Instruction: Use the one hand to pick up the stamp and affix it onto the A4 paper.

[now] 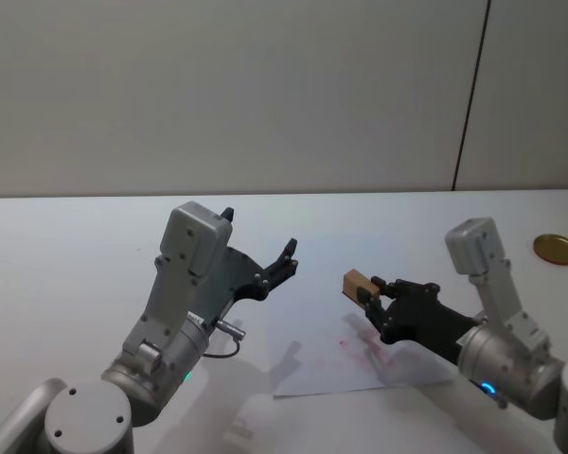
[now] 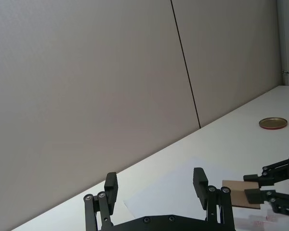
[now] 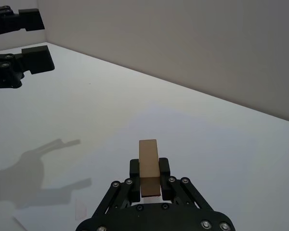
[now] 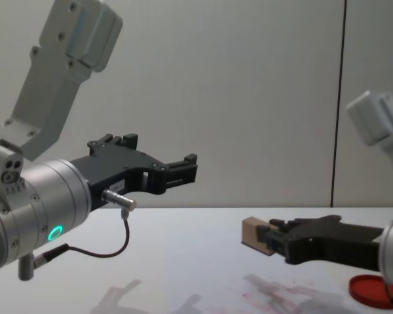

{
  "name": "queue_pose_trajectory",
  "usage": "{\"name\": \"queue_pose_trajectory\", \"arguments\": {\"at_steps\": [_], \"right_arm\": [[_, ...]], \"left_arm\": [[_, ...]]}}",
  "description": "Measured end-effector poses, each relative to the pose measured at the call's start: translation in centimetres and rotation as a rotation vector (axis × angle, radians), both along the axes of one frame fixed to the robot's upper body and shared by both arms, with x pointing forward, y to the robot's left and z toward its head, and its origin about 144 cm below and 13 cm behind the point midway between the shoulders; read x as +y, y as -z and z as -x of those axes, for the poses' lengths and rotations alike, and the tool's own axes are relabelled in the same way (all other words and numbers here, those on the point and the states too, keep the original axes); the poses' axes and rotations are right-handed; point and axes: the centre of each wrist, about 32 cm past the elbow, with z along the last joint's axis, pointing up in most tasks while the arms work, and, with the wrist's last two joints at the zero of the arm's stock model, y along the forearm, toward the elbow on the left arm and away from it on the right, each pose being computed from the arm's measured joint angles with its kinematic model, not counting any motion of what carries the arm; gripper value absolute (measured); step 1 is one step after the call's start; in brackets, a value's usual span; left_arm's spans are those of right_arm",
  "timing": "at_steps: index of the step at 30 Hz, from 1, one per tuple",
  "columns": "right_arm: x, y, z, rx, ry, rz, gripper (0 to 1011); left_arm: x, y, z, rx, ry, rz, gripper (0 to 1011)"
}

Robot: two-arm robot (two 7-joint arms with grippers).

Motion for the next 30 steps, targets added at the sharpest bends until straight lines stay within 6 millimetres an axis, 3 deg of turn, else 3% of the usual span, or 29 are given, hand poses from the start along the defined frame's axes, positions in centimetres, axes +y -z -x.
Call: {"name": "queue_pose_trajectory", "arguments": {"at_steps": [9,30], "right_arm": [[1.7,0.8,-1.3,0.023,-0.02,0.003,216],[3.2,2.3,-2.3,0.083,-0.045,0.025,216]], "left_arm": [[0.0,0.0,0.0,0.0,0.0,0.0,993],[0.0,0.0,0.0,0.0,0.0,0.0,993]]}}
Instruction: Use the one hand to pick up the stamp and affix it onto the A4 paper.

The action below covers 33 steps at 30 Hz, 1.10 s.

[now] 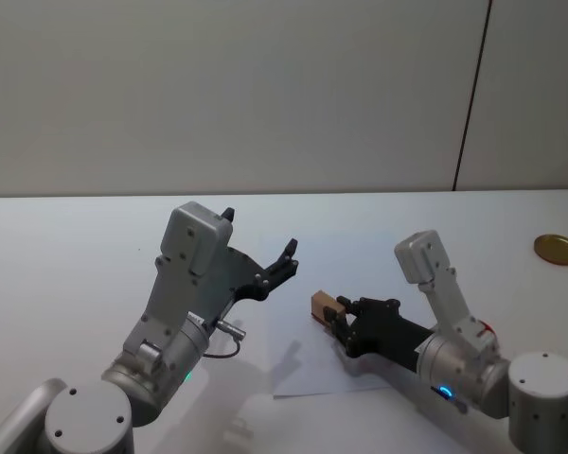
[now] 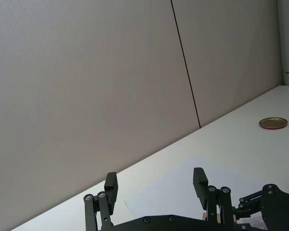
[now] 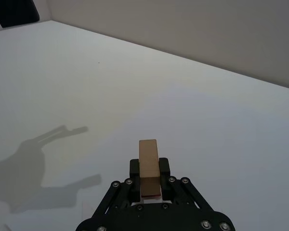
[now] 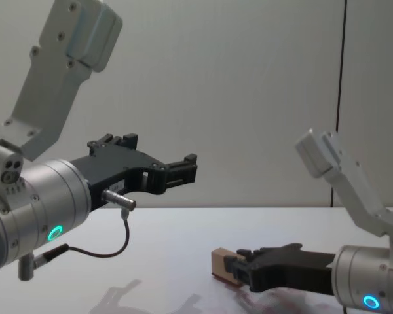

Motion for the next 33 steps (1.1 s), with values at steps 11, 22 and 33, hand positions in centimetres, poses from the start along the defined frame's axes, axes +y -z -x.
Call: {"name": "queue_pose_trajectory", "arguments": {"at_steps": [11,22,33], "right_arm": [[0.09,0.17,-0.27,0.024,-0.009,0.027,216],[-0.06,0.15,-0.43,0.05,-0.02,0.05,216],[-0.47,0.03,-0.13,0.032,-0.01,0.007,216]], "left_arm": [[0.0,0.0,0.0,0.0,0.0,0.0,993],[0.0,0.0,0.0,0.0,0.0,0.0,993],[0.0,0.0,0.0,0.0,0.0,0.0,993]]}}
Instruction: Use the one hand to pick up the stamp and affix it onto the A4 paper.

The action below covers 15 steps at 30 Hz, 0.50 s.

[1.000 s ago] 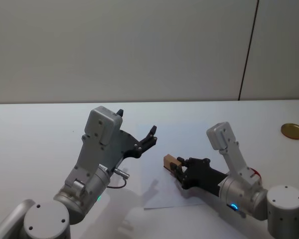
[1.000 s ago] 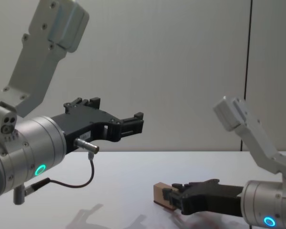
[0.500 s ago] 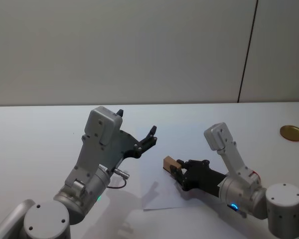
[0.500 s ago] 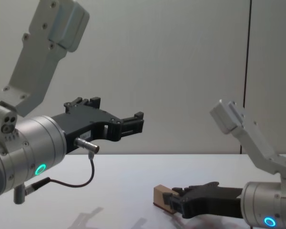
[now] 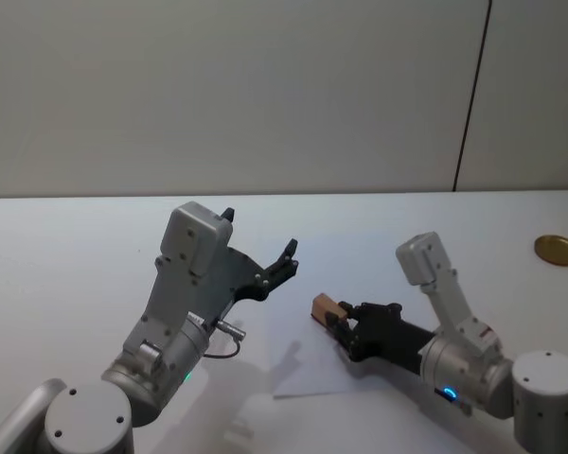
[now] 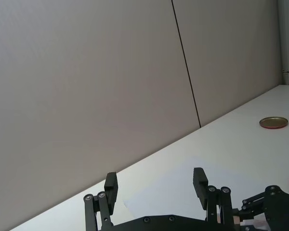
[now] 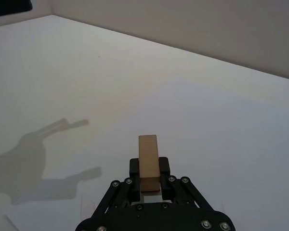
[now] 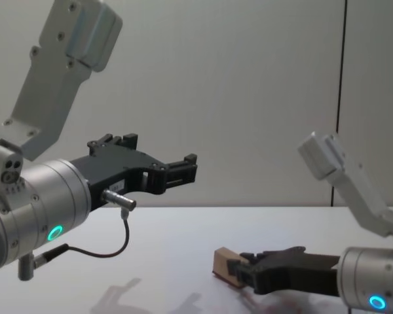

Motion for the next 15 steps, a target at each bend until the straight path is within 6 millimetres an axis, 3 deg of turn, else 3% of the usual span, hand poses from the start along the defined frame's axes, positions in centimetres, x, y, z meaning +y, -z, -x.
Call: {"name": "queue_pose_trajectory", "arguments": {"at_steps": [15], "right_arm": [[-2.4,-2.4,0.5,-0.128,0.079,-0.086,216]], "left_arm": [[0.0,0.0,0.0,0.0,0.0,0.0,993]]}}
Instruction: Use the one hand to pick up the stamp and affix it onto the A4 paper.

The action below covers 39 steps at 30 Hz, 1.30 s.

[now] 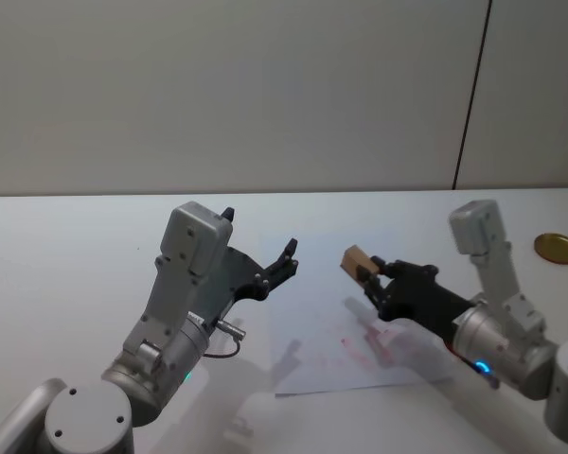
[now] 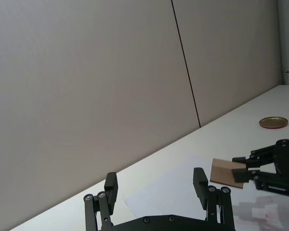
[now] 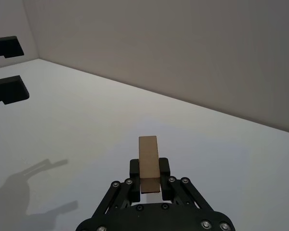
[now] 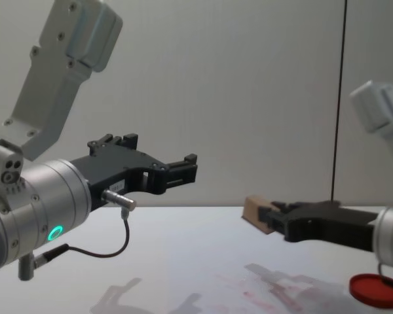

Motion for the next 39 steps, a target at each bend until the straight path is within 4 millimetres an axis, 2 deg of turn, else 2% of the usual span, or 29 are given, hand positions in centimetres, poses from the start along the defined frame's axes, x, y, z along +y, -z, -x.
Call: {"name": "queue_pose_trajectory", "arguments": {"at_steps": [10,25,39], "right_arm": [[-3.1,-0.7,1.7,-0.02,0.059,0.018,216],[-7.1,-0.5,5.1,0.025,0.116,0.073,214],[-8.8,-0.2,6.7,0.068,0.137,0.111,216]], "left_arm": [[0.0,0.0,0.0,0.0,0.0,0.0,993],[0.0,0.0,0.0,0.0,0.0,0.0,993],[0.0,0.0,0.0,0.0,0.0,0.0,993]]}}
